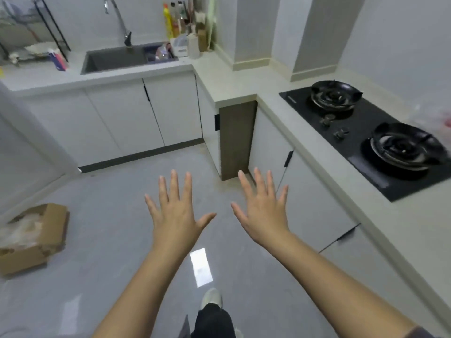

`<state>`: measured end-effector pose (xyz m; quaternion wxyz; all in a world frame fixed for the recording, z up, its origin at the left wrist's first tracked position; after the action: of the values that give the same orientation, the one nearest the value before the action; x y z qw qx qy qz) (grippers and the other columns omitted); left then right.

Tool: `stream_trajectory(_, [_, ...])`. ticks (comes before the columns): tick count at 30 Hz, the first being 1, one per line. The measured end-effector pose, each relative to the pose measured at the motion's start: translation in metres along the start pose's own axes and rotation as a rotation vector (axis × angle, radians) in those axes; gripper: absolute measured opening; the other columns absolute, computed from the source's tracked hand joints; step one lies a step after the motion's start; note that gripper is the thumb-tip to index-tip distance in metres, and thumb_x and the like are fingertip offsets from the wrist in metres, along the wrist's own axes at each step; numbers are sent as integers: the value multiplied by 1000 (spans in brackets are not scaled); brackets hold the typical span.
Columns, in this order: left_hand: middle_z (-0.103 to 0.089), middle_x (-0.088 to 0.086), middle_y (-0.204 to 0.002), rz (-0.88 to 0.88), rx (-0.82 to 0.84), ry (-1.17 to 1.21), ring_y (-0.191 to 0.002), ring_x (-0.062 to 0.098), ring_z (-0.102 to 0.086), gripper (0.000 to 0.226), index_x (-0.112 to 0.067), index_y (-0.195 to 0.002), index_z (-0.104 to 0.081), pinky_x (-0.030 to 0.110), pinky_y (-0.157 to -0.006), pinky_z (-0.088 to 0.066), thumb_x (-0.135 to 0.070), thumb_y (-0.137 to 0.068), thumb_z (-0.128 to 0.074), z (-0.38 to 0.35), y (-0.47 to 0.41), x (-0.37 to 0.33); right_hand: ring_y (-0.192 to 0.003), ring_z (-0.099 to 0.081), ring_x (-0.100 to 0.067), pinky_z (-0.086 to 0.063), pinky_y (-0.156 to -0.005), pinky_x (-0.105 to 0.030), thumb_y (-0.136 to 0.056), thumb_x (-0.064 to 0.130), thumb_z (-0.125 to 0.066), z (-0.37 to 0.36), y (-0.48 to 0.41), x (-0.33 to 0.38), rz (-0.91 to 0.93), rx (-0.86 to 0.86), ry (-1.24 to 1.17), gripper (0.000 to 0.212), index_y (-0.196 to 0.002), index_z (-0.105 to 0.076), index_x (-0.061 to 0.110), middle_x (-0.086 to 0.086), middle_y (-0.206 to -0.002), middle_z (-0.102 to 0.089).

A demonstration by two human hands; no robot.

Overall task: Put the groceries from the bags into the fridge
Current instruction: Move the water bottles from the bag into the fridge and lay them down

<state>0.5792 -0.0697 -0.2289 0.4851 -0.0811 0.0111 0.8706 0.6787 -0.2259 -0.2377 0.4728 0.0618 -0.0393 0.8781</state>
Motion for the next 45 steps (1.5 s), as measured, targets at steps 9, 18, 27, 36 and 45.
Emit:
stream_trajectory(9, [17,6,-162,-265,28,43,-147,30,21,103,-26,-154,12,60,-114,6,-78,-81,-39,-35,-71,-109,-148,18,-33,3,-114,-64,-99,58,-26,12,-17,-116,-275,-11,2,72,-154,13,33,-7,-163,14])
stream_trajectory(18, [13,6,-162,-426,89,95,-147,30,19,103,-26,-155,6,61,-116,1,-78,-80,-41,-71,-156,-210,-149,17,-33,3,-115,-64,-99,57,-29,17,-69,-213,-441,3,32,72,-154,11,33,-7,-164,13])
stream_trajectory(27, [8,10,-163,-767,62,135,-148,33,12,102,-23,-155,2,60,-114,3,-76,-79,-43,-78,-193,-356,-150,12,-31,-1,-117,-62,-98,57,-30,44,-52,-332,-750,-82,67,72,-154,8,34,-6,-164,7])
stream_trajectory(36, [-17,14,-161,-1048,45,146,-148,38,-11,98,-17,-153,-22,68,-110,-16,-70,-76,-53,-86,-155,-518,-150,8,-31,-4,-117,-60,-98,57,-31,92,25,-483,-1026,-202,117,71,-156,2,32,-5,-164,4])
stream_trajectory(45, [12,9,-162,-1224,67,100,-148,33,14,96,-23,-154,9,64,-115,2,-71,-87,-40,-86,-94,-713,-149,-5,-34,-10,-117,-59,-99,51,-35,132,98,-674,-1189,-262,188,68,-156,-7,28,-10,-163,-6])
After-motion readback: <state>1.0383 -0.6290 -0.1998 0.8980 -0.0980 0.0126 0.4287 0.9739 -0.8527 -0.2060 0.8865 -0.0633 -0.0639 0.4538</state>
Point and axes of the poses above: each hand's wrist, its own y-axis away from the middle knuckle, its own z-axis out of the back of the hand, x = y × z, the point moved 3 cm from there along -y, towards the middle knuckle
